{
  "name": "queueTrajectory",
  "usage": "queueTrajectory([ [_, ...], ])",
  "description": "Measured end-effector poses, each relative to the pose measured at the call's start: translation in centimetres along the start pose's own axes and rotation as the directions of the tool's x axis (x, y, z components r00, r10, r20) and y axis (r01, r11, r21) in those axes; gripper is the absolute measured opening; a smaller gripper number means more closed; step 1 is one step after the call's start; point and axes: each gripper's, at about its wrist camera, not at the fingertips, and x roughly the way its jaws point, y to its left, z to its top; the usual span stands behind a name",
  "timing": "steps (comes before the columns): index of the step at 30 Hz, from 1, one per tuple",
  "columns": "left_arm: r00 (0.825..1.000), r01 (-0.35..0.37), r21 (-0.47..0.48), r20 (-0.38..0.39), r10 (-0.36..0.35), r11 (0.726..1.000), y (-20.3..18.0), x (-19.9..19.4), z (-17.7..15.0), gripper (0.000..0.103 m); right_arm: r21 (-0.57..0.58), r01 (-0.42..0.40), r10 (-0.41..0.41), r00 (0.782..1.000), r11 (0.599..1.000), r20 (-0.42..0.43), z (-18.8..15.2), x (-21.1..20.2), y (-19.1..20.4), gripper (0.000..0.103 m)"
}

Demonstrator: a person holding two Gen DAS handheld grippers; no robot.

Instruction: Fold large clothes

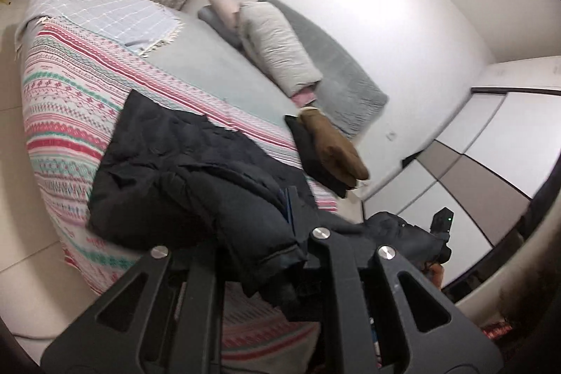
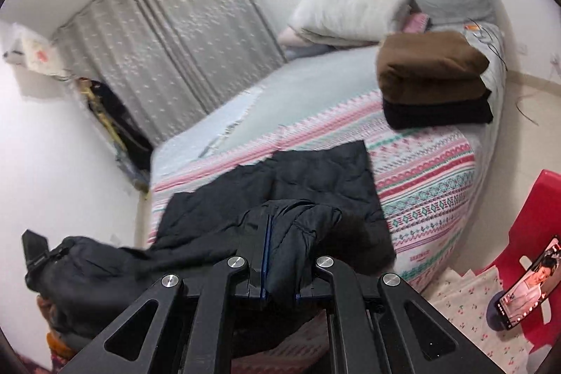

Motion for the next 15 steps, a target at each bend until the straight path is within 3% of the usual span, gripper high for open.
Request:
queueTrajectory([
  [8,0.984,-0.172,0.045,-0.037,0.173,0.984,3.4,8.8,5.6,0.016,-0.043,0.142,-0.143,0.99,0.989,-0.018,4.5,9.6,-1.2,0.009],
  [12,0.959,-0.264,0.028,-0.098,0.265,0.964,6.7,14.1,6.9,0.017,-0.038,0.164,-0.166,0.983,0.986,-0.081,5.6,15.3,-2.8,0.01],
  [15,0.931,-0.332,0.036,-0.148,0.334,0.943,9.4,18.1,6.8,0.018,-0.032,0.179,-0.182,0.975,0.983,-0.131,5.7,19.0,-4.3,0.01],
])
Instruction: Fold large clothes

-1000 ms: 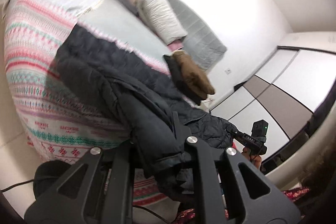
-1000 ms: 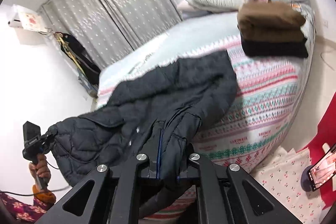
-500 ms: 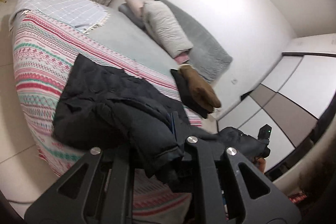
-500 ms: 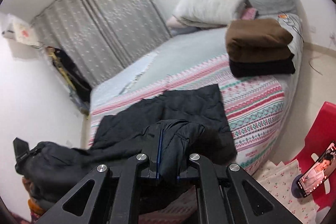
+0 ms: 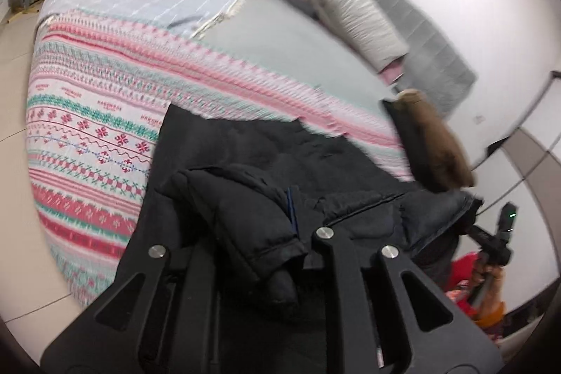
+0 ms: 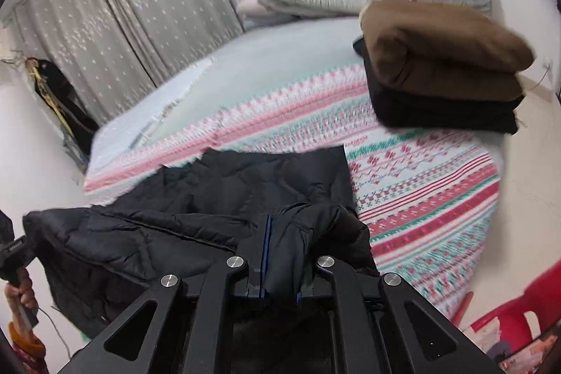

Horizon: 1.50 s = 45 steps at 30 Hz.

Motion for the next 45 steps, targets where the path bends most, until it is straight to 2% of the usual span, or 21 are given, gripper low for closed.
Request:
queueTrajectory([
  [3,0.998,-0.046,-0.022,-0.042,0.045,0.999,1.4,4.3,-0.1,0.019,-0.021,0.044,-0.045,0.998,0.999,-0.053,0.0,4.0,-0.3,0.01],
  [5,0.998,-0.042,-0.045,-0.048,0.04,0.998,1.9,5.4,-0.2,0.02,-0.039,0.063,-0.066,0.994,0.997,-0.084,-0.4,6.4,-0.6,0.011],
  [8,0.998,-0.033,-0.053,-0.061,0.029,0.998,1.8,5.6,-0.3,0.02,-0.042,0.048,-0.052,0.993,0.998,-0.106,-0.7,8.0,-1.0,0.015],
  [10,0.996,-0.044,-0.026,-0.078,0.041,0.999,1.2,4.9,-0.4,0.025,-0.04,0.032,-0.037,0.993,0.999,-0.111,-0.8,7.6,-1.2,0.017],
  [13,0.995,-0.032,0.029,-0.099,0.034,0.999,0.1,3.2,-0.5,0.041,-0.038,-0.006,0.002,0.994,0.999,-0.107,-0.7,5.8,-1.6,0.023],
  [14,0.995,-0.026,0.057,-0.096,0.032,0.998,-0.2,2.5,-0.6,0.05,-0.033,-0.032,0.028,0.995,0.999,-0.1,-0.8,4.7,-1.8,0.025],
  [16,0.997,-0.031,0.135,-0.07,0.041,0.99,-1.0,0.4,-1.1,0.059,-0.037,-0.072,0.068,0.994,0.997,-0.085,-0.9,3.2,-1.8,0.04],
  [18,0.997,-0.058,0.22,-0.031,0.067,0.974,-1.8,-1.7,-2.0,0.071,-0.062,-0.098,0.094,0.993,0.993,-0.065,-1.5,1.5,-1.5,0.047],
  [20,0.997,-0.06,0.29,-0.025,0.07,0.955,-2.5,-2.8,-3.0,0.071,-0.118,-0.123,0.115,0.991,0.985,-0.073,-2.6,-0.1,-0.7,0.05],
  [22,0.996,-0.033,0.38,-0.061,0.06,0.924,-3.8,-3.0,-4.3,0.071,-0.177,-0.135,0.117,0.987,0.975,-0.105,-3.6,-0.7,0.5,0.05],
  [24,0.992,-0.001,0.458,-0.109,0.057,0.889,-4.9,-2.4,-5.4,0.071,-0.252,-0.182,0.142,0.975,0.95,-0.172,-5.0,-0.6,2.2,0.05],
  [26,0.981,0.018,0.507,-0.175,0.083,0.862,-5.5,-0.5,-6.3,0.071,-0.322,-0.217,0.142,0.96,0.922,-0.241,-6.2,0.3,4.2,0.05],
  [29,0.964,0.01,0.526,-0.23,0.13,0.851,-6.2,2.6,-6.2,0.071,-0.449,-0.165,0.044,0.963,0.878,-0.268,-7.0,2.6,7.2,0.05],
  [32,0.964,0.035,0.504,-0.244,0.103,0.863,-6.8,4.5,-4.8,0.071,-0.47,-0.166,0.039,0.963,0.867,-0.268,-5.6,4.7,8.9,0.05],
  [35,0.973,0.022,0.451,-0.216,0.086,0.892,-7.0,5.8,-2.4,0.071,-0.428,-0.163,0.054,0.965,0.889,-0.256,-3.0,6.5,9.4,0.05],
  [39,0.983,-0.059,0.322,-0.146,0.111,0.945,-5.0,7.1,1.2,0.071,-0.313,-0.165,0.104,0.974,0.935,-0.203,1.0,7.5,8.3,0.05],
  [40,0.984,-0.098,0.275,-0.116,0.134,0.956,-4.0,7.2,2.1,0.071,-0.268,-0.165,0.117,0.975,0.949,-0.187,2.0,7.6,7.6,0.05],
  [43,0.977,-0.195,0.151,-0.052,0.205,0.969,-1.4,6.3,3.6,0.071,-0.171,-0.076,0.062,0.995,0.982,-0.08,4.5,7.3,5.0,0.05],
  [45,0.98,-0.19,0.103,-0.035,0.195,0.976,-0.2,5.3,3.8,0.071,-0.099,-0.024,0.021,0.999,0.995,-0.033,5.4,6.7,2.8,0.054],
])
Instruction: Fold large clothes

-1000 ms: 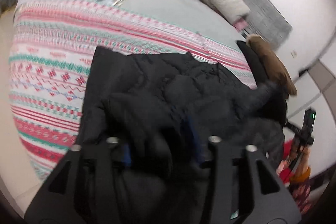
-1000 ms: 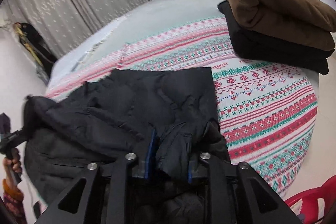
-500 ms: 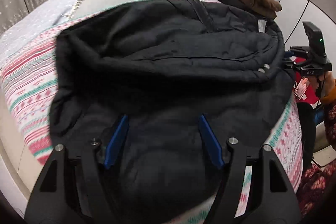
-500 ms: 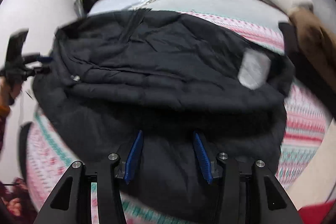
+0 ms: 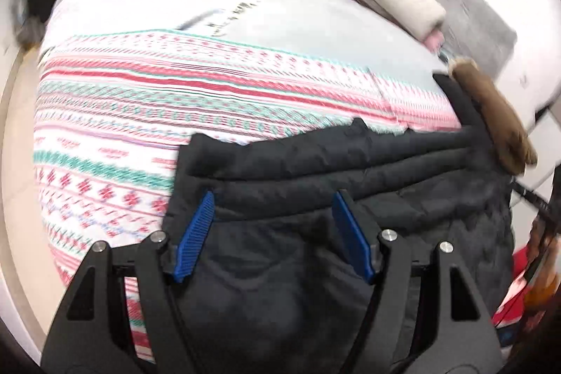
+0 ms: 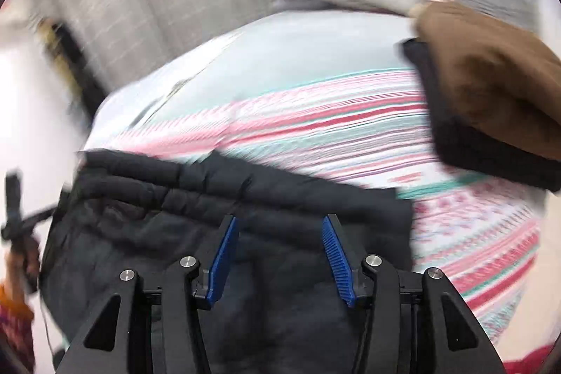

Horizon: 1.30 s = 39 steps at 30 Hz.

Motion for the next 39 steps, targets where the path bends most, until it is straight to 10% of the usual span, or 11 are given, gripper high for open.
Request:
queueTrajectory([
  [5,1.0,-0.023,0.016,-0.007,0.023,1.0,1.9,-1.1,-0.7,0.071,0.116,-0.024,0.021,0.999,0.993,0.029,-0.9,-1.6,-5.1,0.072],
  [13,0.998,-0.035,-0.108,-0.063,0.028,0.994,4.2,1.2,0.2,0.065,0.135,-0.016,0.024,0.998,0.991,-0.058,-3.2,1.0,-6.4,0.071],
  [15,0.998,0.012,-0.155,-0.063,-0.022,0.988,4.3,1.3,0.1,0.016,0.123,0.009,-0.003,0.998,0.992,-0.055,-3.2,1.5,-5.8,0.05],
  [16,0.998,0.017,-0.157,-0.052,-0.025,0.987,3.9,1.1,0.1,0.014,0.119,0.017,-0.01,0.998,0.993,-0.057,-3.1,1.6,-5.4,0.017],
  [17,1.0,0.008,-0.145,-0.022,-0.012,0.989,3.4,0.6,0.3,0.011,0.118,0.016,-0.009,0.999,0.993,-0.053,-2.9,1.7,-4.9,0.009],
  [24,0.981,0.002,-0.128,0.193,0.023,0.992,1.8,-2.8,3.6,0.009,0.108,0.087,-0.1,0.988,0.99,0.119,1.3,0.1,-2.8,0.005],
  [39,0.99,-0.129,-0.164,0.041,0.137,0.978,4.9,7.2,4.6,0.01,0.077,0.234,-0.234,0.972,0.969,-0.003,3.7,9.5,-4.8,0.006],
])
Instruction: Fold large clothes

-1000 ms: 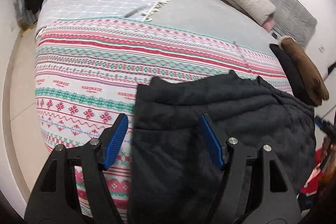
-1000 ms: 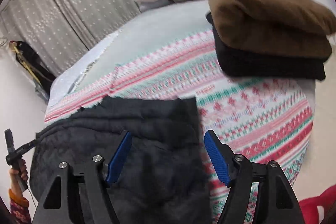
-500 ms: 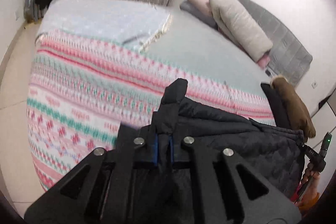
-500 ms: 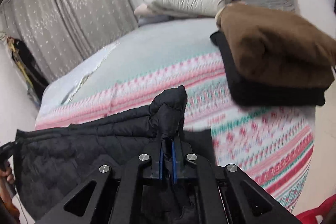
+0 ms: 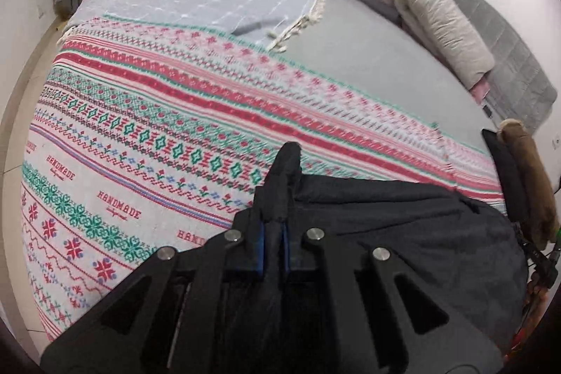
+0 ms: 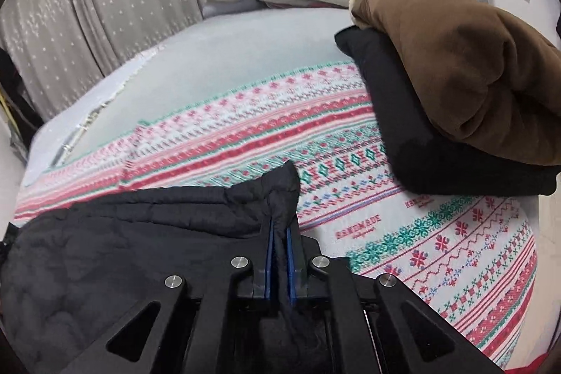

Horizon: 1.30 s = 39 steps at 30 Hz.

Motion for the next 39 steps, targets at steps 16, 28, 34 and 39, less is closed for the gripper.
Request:
queueTrajectory([
  [16,0.989,-0.113,0.139,0.112,0.098,0.984,-6.0,-7.8,-1.6,0.071,-0.078,0.203,-0.194,0.975,0.976,0.112,-1.2,-6.7,1.2,0.025],
  [28,0.997,-0.07,0.211,0.055,0.059,0.975,-7.9,-4.3,-8.5,0.078,-0.302,0.037,-0.005,0.994,0.953,0.108,-8.9,-5.7,12.2,0.057],
  [34,0.974,-0.224,0.186,0.082,0.212,0.957,-1.8,-5.1,-8.2,0.079,-0.167,0.161,-0.144,0.984,0.973,0.106,-8.1,-5.2,2.6,0.057],
  [39,0.981,-0.193,0.048,0.027,0.192,0.98,2.3,-7.7,-8.0,0.081,-0.06,0.186,-0.182,0.981,0.981,0.07,-8.4,-6.8,-2.1,0.061],
])
